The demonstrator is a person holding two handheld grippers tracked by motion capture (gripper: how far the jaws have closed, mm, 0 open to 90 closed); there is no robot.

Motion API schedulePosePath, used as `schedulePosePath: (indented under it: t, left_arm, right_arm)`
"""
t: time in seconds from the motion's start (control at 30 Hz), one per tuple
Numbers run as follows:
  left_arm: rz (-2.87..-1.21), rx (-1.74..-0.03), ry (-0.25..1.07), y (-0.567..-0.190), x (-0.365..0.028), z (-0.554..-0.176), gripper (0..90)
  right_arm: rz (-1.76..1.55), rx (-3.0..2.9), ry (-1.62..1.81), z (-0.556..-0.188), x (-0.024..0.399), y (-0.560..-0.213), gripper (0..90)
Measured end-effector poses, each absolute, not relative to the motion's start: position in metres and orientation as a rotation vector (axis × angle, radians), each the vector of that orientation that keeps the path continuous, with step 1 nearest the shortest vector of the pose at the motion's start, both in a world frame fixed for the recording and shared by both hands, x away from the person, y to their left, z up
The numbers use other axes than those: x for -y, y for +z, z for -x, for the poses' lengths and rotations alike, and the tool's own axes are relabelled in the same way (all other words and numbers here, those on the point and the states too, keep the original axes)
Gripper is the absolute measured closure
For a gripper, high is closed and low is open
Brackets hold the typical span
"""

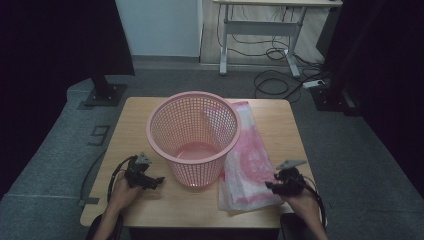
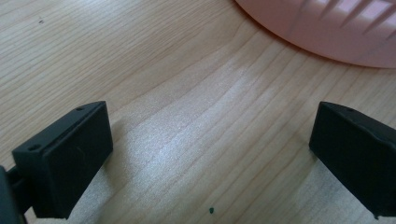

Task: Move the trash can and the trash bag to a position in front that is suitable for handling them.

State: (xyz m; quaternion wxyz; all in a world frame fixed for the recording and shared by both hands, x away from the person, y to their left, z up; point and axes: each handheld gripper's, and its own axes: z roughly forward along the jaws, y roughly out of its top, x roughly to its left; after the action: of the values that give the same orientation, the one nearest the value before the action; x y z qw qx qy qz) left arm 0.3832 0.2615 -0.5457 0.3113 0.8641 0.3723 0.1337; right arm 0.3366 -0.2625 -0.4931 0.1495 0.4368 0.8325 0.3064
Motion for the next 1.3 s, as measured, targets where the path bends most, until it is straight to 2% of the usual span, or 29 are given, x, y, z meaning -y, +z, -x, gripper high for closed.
schedulePosePath:
  t: [0.07,0.17,0.2,0.33,0.37,0.47,0.53,0.57,0.63,0.73,0.77,0.8,0.9,0.97,1.0,1.03,1.2,1.3]
  left_arm:
    - [-2.28,-0.982,0.352,-0.546,-0.261,-0.383,0.0]
    - [-2.28,-0.982,0.353,-0.546,-0.261,-0.383,0.0]
    - [-2.28,-0.982,0.352,-0.546,-0.261,-0.383,0.0]
    - [-2.281,-0.979,0.352,-0.546,-0.261,-0.383,0.0]
    - [-2.281,-0.978,0.352,-0.546,-0.261,-0.383,0.0]
    - [-2.28,-0.977,0.351,-0.546,-0.261,-0.383,0.0]
    - [-2.279,-0.978,0.351,-0.546,-0.261,-0.383,0.0]
    - [-2.279,-0.978,0.35,-0.546,-0.26,-0.383,0.0]
    - [-2.28,-0.977,0.351,-0.546,-0.26,-0.383,0.0]
    - [-2.279,-0.977,0.35,-0.546,-0.26,-0.382,0.0]
    - [-2.278,-0.975,0.348,-0.546,-0.26,-0.382,0.0]
    - [-2.278,-0.974,0.347,-0.546,-0.26,-0.383,0.0]
    - [-2.28,-0.971,0.348,-0.546,-0.259,-0.383,0.0]
    - [-2.281,-0.966,0.349,-0.546,-0.259,-0.383,0.0]
    - [-2.281,-0.966,0.349,-0.546,-0.259,-0.383,0.0]
    - [-2.275,-0.968,0.349,-0.546,-0.258,-0.383,0.0]
    - [-2.272,-0.967,0.348,-0.547,-0.258,-0.383,0.0]
    - [-2.271,-0.967,0.348,-0.547,-0.259,-0.383,0.0]
  right_arm:
    - [-1.324,-2.316,0.879,-0.361,0.269,-0.494,39.8]
    - [-1.412,-2.261,0.821,-0.398,0.276,-0.51,40.9]
    - [-1.446,-2.262,0.804,-0.406,0.278,-0.517,45.2]
    - [-1.437,-2.321,0.81,-0.417,0.278,-0.532,77.1]
    - [-1.42,-2.349,0.818,-0.415,0.276,-0.532,81.4]
    - [-1.331,-2.422,0.788,-0.397,0.262,-0.529,84.6]
    - [-1.302,-2.443,0.787,-0.389,0.256,-0.527,84.6]
    - [-1.236,-2.494,0.798,-0.366,0.243,-0.526,84.6]
    - [-1.192,-2.535,0.814,-0.346,0.232,-0.526,83.8]
    - [-1.131,-2.6,0.808,-0.326,0.22,-0.527,79.2]
    - [-1.093,-2.615,0.805,-0.312,0.215,-0.522,65.1]
    - [-1.085,-2.576,0.805,-0.311,0.217,-0.518,58.1]
    - [-1.195,-2.417,0.868,-0.33,0.238,-0.5,45.9]
    - [-1.328,-2.313,0.891,-0.356,0.257,-0.494,43.0]
    - [-1.328,-2.313,0.891,-0.356,0.257,-0.494,43.0]
    - [-1.419,-2.221,0.875,-0.385,0.273,-0.494,40.7]
    - [-1.554,-2.136,0.787,-0.446,0.288,-0.512,42.1]
    - [-1.557,-2.189,0.749,-0.463,0.284,-0.525,64.5]
